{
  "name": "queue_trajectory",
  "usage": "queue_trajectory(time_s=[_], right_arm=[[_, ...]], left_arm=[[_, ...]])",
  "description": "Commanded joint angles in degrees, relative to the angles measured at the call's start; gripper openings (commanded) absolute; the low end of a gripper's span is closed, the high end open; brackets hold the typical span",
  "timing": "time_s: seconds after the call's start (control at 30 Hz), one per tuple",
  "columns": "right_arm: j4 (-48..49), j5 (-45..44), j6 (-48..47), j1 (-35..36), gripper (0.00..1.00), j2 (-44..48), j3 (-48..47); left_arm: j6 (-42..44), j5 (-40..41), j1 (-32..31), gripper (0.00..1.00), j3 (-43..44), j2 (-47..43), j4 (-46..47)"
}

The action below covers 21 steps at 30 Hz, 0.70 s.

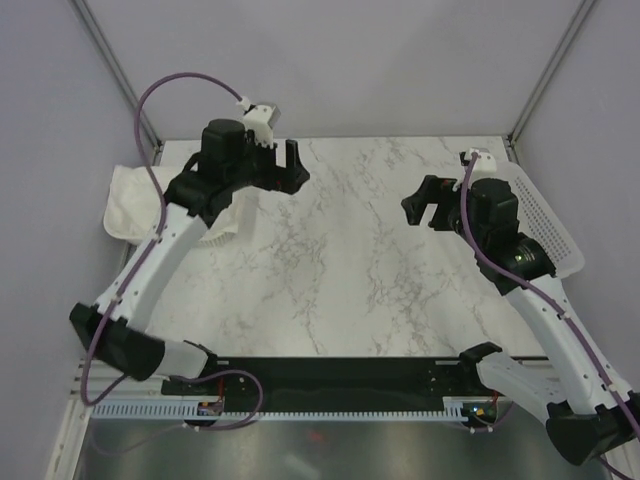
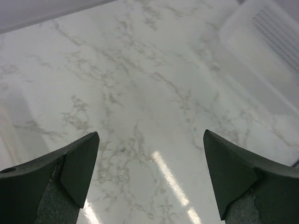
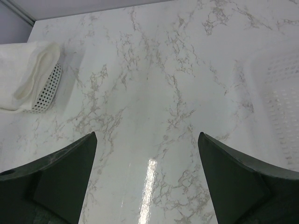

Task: Fold and stack the towels
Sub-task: Neatly place the folded towel into the bin

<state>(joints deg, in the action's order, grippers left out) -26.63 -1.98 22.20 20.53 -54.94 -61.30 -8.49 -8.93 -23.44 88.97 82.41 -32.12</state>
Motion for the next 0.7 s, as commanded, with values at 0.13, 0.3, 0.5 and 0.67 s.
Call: queue_trajectory(time_s=[0.13,0.3,0.5,0.67], right_arm=[[-2.20,0.75,-0.49,0.30,0.98,4.22,-0.50],[-1.23,-0.04,-1.54,0.21,0.98,6.33,1.53],[-0.18,-0.57,-1.37,0.30,0.98,8.26,2.67],[3.34,0.48,-2.42,0.30,0.98,10.55,4.61]], left_arm=[[-6.80,-13.13,-9.25,1.00,-14.25,-18.94,10.41],[-7.42,-13.13,-9.96,1.00,-23.03,-28.16,13.83],[-6.98,-11.46,-9.96,1.00,-26.12,-31.70,14.19],[-7.15,-12.86,-9.96,1.00,-26.65,-30.56,15.24]])
